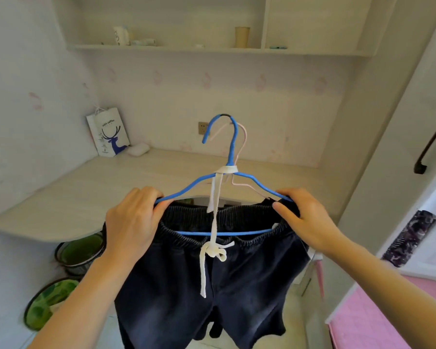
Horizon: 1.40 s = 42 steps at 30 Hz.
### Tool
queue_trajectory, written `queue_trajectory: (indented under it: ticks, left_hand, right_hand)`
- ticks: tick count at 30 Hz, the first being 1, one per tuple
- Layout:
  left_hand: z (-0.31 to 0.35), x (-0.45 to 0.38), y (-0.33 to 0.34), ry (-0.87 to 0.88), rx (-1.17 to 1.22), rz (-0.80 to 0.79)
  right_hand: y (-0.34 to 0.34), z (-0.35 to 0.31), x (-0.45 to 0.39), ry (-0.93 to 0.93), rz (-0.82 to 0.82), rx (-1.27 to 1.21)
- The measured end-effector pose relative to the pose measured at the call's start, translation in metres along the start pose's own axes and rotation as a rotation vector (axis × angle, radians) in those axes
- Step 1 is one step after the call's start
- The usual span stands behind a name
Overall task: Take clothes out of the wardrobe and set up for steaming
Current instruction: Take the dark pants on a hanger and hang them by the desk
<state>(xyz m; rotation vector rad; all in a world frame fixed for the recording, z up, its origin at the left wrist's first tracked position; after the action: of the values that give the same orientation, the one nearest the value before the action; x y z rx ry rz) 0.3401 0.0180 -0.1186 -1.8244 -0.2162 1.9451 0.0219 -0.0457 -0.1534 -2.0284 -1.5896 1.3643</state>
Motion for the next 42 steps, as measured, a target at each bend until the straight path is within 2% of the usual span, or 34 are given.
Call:
queue_trajectory:
  ticks: [3,7,13,17,23,25,29,34,42]
  left_hand:
    - [-0.023,0.0,0.009,-0.014,-0.042,-0.02]
    - [-0.046,-0.002,0.024,-0.02,-0.076,-0.063]
    - [-0.08,-0.012,0.059,-0.014,-0.186,-0.139]
    - [-0.106,-0.024,0.079,-0.02,-0.22,-0.162]
    - [-0.143,-0.043,0.104,-0.121,-0.28,-0.155]
    - [-0.153,-0.048,0.107,-0.169,-0.311,-0.13]
    - [-0.168,-0.054,0.116,-0.263,-0.312,-0.111]
    - [-0.188,-0.065,0.129,-0.311,-0.317,-0.103]
    - [-0.214,-0.099,0.143,-0.284,-0.423,-0.053]
  right_hand:
    - [0.035,-0.003,-0.019,-0.056,-0.089,0.018]
    - [0.088,-0.002,-0.04,-0.082,-0.337,0.029]
    - [0.164,0.013,-0.076,0.036,-0.682,-0.14]
    - [0.194,-0.001,-0.103,-0.004,-0.821,-0.258]
    - [0.223,-0.01,-0.166,-0.051,-0.788,-0.479]
    - [0.23,-0.014,-0.184,-0.117,-0.698,-0.5]
    - [0.244,-0.02,-0.207,-0.267,-0.504,-0.402]
    - [0.251,-0.031,-0.237,-0.33,-0.36,-0.385]
    - [0.269,-0.05,-0.28,-0.411,-0.042,-0.255]
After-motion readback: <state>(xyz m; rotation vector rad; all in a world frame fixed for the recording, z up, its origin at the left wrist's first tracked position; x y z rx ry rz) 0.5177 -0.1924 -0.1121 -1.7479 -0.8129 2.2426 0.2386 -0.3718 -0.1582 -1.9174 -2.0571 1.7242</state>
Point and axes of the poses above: each hand's wrist, its own x-axis away from the middle knuckle, its own y-axis out of the palm, z = x × y, the point moved 9 cm from there along -x, towards the middle knuckle, and after that the axes turned 15 degrees about z, right-handed, at the moved point
